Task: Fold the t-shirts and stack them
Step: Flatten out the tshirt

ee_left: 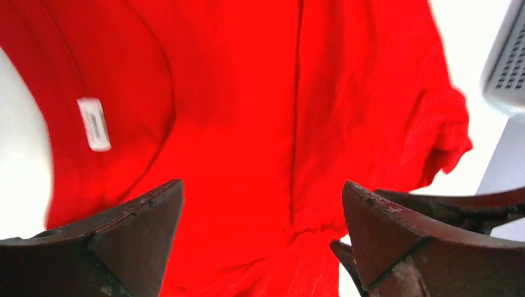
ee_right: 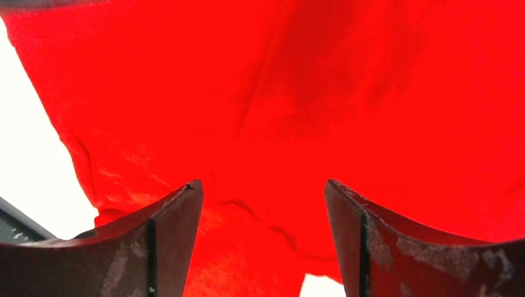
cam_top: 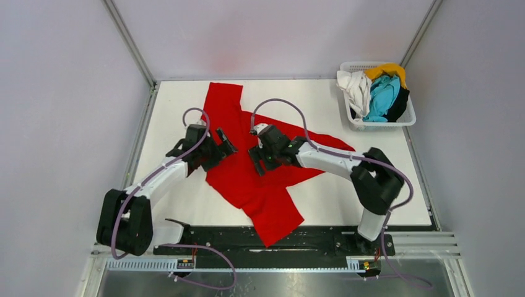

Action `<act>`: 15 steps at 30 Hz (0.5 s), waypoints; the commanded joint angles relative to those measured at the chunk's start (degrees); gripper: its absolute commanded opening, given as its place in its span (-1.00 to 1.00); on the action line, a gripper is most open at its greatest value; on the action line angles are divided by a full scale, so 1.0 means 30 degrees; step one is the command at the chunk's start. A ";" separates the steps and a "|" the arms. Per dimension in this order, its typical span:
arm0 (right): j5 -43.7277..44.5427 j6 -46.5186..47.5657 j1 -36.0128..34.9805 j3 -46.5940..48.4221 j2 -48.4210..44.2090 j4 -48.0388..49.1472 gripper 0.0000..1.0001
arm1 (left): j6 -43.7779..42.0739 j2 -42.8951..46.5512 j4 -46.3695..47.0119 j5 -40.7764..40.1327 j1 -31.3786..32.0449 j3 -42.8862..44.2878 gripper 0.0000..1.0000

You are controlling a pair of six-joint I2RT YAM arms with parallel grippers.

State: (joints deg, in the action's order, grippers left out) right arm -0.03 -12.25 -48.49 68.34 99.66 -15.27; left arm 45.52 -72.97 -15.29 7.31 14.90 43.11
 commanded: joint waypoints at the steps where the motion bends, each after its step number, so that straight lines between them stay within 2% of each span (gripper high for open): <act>1: 0.0548 0.0871 -0.1035 0.2450 0.1926 -0.1093 0.51 | 0.2034 -0.0311 0.2916 0.1805 0.0616 -0.1458 0.98; 7: 0.1277 0.0424 -0.1384 0.2784 0.3658 -0.1528 0.19 | 0.3161 -0.1174 0.4264 0.1755 0.0894 -0.3446 0.98; 15: 0.1457 -0.0083 -0.1795 0.2390 0.4817 -0.1532 -0.03 | 0.3404 -0.1333 0.3589 0.0328 0.0894 -0.4179 0.98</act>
State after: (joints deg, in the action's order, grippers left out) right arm 2.74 -11.29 -52.90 74.81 112.79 -18.70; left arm 54.50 -76.97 -5.04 11.05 17.39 32.21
